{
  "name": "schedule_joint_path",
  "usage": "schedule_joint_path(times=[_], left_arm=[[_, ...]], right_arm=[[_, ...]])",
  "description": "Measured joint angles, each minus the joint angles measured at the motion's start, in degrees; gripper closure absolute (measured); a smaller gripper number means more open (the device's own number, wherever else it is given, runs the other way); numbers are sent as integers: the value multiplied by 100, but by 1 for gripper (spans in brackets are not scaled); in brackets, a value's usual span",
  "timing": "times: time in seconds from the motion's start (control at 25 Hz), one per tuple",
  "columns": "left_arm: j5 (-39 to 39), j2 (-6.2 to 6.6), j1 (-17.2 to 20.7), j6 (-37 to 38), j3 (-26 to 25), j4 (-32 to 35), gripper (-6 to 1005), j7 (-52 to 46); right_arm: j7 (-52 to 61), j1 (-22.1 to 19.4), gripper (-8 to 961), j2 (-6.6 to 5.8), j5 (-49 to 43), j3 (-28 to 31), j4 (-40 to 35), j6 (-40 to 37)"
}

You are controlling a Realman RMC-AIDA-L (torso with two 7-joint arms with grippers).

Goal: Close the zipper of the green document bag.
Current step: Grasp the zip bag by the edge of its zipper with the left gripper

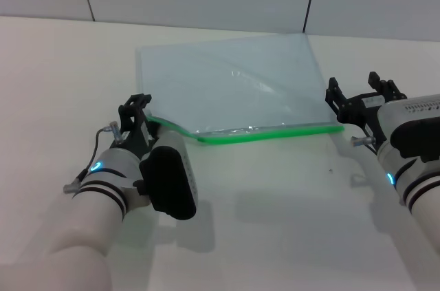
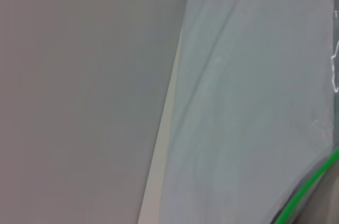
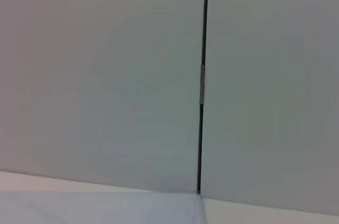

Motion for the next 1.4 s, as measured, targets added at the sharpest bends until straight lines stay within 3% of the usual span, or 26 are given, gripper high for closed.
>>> schedule_joint_path(times=[1.4], left_arm=[[113, -1, -130, 224, 160, 25, 441, 424]], right_arm=[[-62, -2, 207, 9, 0, -9, -18, 0]])
